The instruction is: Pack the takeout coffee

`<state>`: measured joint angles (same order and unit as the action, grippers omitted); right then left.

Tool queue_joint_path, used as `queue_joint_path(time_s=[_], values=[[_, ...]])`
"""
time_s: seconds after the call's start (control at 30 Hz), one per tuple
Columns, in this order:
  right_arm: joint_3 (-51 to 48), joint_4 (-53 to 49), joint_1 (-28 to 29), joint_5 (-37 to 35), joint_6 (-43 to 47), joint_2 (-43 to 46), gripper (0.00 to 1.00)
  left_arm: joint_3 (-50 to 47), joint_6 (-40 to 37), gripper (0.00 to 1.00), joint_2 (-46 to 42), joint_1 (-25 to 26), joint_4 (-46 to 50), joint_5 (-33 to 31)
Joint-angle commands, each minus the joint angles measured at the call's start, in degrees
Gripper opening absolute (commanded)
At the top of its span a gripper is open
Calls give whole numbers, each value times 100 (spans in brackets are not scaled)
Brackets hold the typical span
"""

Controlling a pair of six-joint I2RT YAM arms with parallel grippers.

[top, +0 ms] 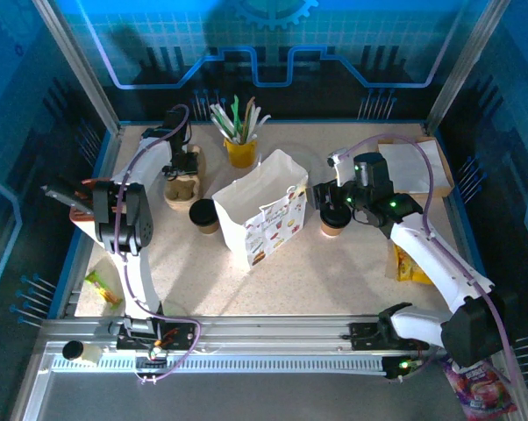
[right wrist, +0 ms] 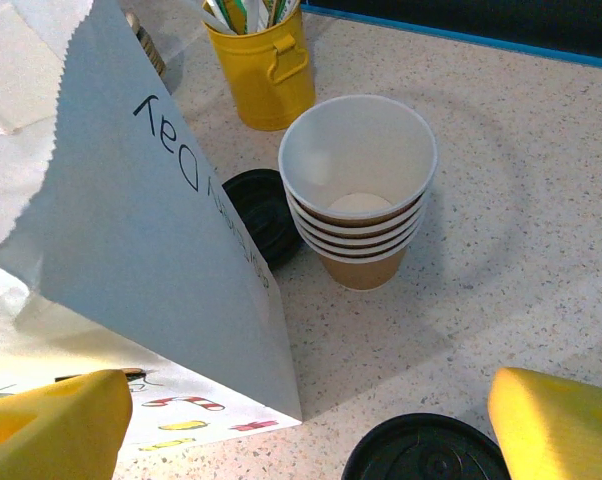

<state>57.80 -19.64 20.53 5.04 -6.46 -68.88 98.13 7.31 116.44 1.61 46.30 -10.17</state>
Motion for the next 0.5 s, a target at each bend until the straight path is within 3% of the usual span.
queue_joint_path(time_s=[0.0,0.47], values=[[141,-13,-77,102,-29,-14,93,154,-88,47,80,-68,218,121],[152,-6,-76,104,-31,-55,93,89,-61,44,50,-136,172,297]])
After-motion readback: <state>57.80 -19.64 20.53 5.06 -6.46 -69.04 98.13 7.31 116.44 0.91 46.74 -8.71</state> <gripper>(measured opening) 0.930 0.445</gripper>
